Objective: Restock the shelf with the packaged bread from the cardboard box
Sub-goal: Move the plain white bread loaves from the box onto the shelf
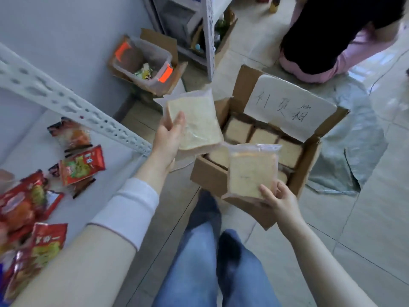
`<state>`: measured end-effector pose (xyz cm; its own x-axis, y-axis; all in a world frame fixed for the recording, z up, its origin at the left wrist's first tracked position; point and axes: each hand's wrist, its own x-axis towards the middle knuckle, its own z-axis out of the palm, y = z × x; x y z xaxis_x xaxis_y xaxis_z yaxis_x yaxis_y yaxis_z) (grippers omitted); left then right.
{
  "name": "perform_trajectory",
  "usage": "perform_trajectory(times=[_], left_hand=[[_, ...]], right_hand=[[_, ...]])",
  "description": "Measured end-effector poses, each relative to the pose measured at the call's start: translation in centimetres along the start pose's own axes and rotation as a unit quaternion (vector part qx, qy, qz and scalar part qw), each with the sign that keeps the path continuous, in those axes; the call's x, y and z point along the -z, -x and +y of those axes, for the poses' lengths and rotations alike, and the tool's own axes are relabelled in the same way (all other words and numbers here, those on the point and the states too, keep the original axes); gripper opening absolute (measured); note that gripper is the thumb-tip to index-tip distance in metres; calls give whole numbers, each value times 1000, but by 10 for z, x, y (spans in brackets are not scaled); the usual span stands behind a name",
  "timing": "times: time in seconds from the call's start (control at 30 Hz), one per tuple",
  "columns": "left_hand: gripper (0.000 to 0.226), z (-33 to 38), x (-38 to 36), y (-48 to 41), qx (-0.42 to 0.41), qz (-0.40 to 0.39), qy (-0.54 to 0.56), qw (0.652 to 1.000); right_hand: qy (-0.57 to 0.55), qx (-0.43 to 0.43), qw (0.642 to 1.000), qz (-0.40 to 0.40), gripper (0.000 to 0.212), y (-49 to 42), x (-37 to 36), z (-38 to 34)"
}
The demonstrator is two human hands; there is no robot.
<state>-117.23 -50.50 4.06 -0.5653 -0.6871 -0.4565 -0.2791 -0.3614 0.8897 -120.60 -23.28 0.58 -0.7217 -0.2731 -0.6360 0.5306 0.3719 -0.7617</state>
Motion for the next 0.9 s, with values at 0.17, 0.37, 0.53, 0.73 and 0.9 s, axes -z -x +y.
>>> perform_trajectory(times=[0.17, 0.37, 0.53, 0.73, 0.9], left_hand=[[30, 102, 103, 116, -127, 91, 27, 987], [7, 204, 243, 222, -288, 196, 65, 935], [10, 241, 387, 292, -343, 271, 102, 893], [8, 222, 556, 317, -307, 375, 115, 867], [7, 218, 633, 270, -268, 410, 111, 865]], right_hand=[[16, 61, 991, -119, 10, 94, -48, -69], [95, 168, 949, -250, 36, 194, -151, -146], [104, 259, 906, -320, 28, 261, -272, -187], [111, 275, 870, -394, 13, 312, -441, -203], [130, 302, 854, -403, 32, 321, -560, -233]])
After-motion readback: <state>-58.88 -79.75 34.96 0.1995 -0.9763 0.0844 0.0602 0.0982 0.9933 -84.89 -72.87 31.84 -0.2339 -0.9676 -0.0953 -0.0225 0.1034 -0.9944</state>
